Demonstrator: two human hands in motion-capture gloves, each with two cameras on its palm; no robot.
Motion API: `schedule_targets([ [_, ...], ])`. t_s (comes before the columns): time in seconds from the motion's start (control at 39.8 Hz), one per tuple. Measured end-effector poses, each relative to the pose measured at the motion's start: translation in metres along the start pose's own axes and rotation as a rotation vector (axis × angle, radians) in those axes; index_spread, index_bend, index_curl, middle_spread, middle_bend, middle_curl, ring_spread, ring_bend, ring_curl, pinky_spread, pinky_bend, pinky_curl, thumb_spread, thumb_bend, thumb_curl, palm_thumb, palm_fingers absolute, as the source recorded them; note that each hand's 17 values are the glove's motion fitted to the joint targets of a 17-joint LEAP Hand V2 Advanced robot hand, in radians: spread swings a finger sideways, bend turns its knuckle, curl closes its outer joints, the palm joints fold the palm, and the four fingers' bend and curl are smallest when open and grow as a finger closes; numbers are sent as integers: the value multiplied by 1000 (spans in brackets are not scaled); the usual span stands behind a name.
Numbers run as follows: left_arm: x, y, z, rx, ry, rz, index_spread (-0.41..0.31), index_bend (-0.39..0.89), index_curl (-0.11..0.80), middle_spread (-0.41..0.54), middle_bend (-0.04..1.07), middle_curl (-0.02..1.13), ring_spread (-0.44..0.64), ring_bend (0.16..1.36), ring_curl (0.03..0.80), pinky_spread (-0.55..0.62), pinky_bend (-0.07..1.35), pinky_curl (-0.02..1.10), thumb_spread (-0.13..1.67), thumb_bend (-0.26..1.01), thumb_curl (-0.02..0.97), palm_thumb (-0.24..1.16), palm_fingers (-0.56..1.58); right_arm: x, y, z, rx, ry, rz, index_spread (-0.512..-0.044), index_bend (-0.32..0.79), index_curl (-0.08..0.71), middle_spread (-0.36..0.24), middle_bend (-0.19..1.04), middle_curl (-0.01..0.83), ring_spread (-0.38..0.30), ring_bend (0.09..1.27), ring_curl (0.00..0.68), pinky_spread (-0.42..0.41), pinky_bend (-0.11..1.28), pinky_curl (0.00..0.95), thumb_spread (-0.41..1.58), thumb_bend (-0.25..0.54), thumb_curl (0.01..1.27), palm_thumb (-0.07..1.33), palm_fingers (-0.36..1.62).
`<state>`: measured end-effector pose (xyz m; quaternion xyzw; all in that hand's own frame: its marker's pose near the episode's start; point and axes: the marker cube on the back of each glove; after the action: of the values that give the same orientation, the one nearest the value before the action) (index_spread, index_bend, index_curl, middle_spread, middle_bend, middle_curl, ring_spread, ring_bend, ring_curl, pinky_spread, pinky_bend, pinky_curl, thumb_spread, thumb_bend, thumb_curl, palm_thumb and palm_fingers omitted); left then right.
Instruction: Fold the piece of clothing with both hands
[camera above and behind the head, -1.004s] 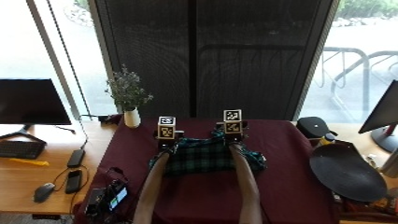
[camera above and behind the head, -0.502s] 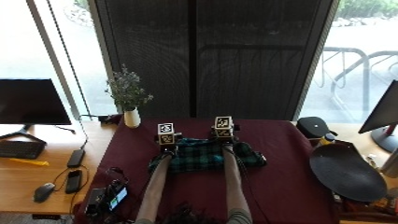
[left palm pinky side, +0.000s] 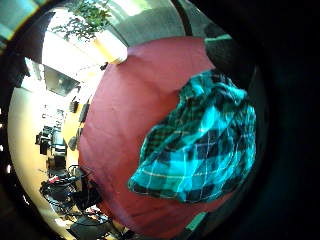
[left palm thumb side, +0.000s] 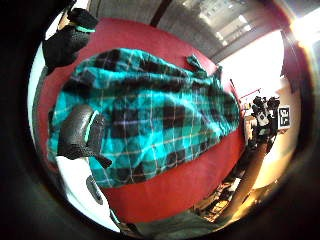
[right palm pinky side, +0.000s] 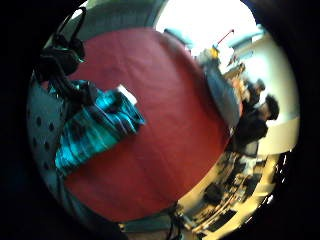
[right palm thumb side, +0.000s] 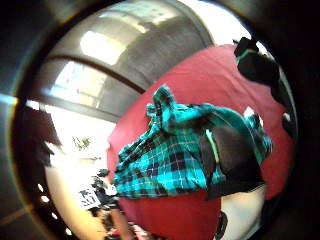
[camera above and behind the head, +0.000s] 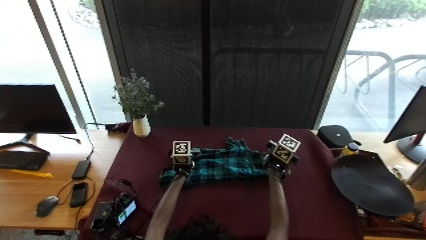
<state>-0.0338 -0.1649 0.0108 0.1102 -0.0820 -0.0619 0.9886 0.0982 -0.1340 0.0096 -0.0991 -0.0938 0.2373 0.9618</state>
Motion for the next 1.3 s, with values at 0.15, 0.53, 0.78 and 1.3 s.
schedule_targets([
  [0.15,13,13,36,-44,-27,90,-176,123,345,-242,413,483,-186,556,411,150,229,227,1165,-26,337,703,741,72,11,14,-20,178,377,-315,0,220,-171,116,358,-134,586,408,-94,721,398,1115,-55,362,676,733],
  [0.53,25,46,78,-288,44,73,-88,115,308,-58,187,419,77,532,383,287,368,302,1340,-41,205,225,367,63,-17,61,28,-296,290,-317,22,92,-59,171,329,-80,823,446,-54,873,406,1207,4,297,438,605],
  [0.78,26,43,80,-292,73,78,-94,158,322,-36,195,421,126,516,367,341,352,307,1408,-14,181,137,374,48,-28,66,246,-646,315,-279,400,223,-20,197,334,-75,602,383,-91,719,349,1127,134,389,806,793],
  [1.3,-2,13,-7,-346,84,55,-96,128,332,-29,192,416,141,541,359,340,369,334,1376,-3,204,157,390,-91,1,-7,270,-826,63,-276,231,360,-244,125,359,-279,482,388,-316,640,353,659,34,533,1057,1111],
])
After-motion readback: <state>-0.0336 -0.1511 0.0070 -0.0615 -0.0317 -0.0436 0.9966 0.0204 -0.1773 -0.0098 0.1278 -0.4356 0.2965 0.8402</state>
